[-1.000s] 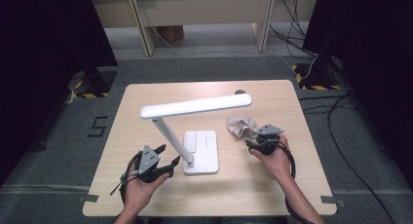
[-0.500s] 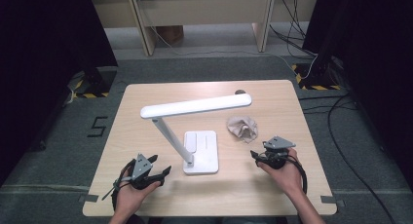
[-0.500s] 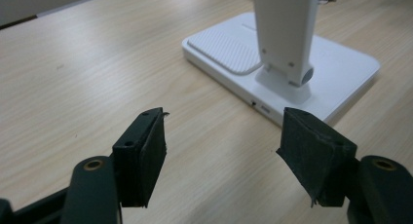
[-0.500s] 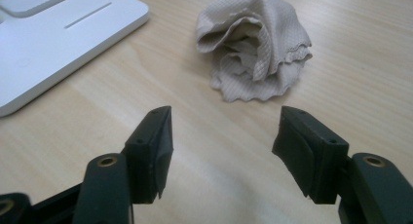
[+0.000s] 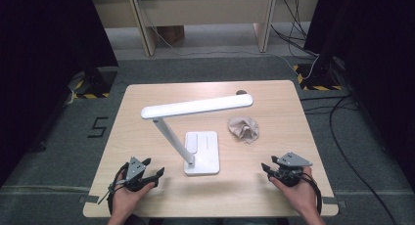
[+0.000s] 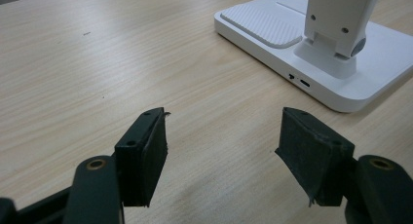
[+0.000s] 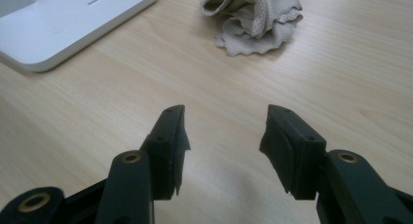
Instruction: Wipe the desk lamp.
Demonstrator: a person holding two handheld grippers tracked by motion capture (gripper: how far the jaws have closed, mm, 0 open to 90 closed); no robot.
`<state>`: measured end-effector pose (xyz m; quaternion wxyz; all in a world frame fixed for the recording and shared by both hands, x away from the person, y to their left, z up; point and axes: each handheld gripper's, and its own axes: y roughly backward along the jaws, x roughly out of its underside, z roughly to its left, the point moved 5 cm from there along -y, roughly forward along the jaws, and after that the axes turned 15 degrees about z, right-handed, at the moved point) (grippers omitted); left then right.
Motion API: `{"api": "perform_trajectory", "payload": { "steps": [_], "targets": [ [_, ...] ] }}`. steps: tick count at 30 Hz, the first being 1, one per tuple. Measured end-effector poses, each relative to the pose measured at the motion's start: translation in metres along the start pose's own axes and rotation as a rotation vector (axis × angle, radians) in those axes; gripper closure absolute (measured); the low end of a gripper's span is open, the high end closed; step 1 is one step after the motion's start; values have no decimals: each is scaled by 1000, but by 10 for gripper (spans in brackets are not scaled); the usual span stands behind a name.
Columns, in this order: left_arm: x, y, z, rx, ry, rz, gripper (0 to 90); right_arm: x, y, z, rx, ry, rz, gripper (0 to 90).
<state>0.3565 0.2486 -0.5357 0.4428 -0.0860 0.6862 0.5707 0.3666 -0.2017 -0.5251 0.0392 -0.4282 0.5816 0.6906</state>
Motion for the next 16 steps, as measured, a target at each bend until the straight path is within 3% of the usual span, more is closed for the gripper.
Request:
{"api": "perform_trajectory", "payload": {
  "steps": [4, 8, 16],
  "targets": [
    [0, 1, -1, 0, 8, -19, 345, 13, 6, 1, 26, -14, -50, 504],
    [1, 0, -1, 11, 12, -16, 345, 12, 9, 1, 47, -22, -96, 498],
    [1, -2, 1, 19, 12, -21, 343, 15, 2, 1, 17, -53, -90, 504]
  ]
}}
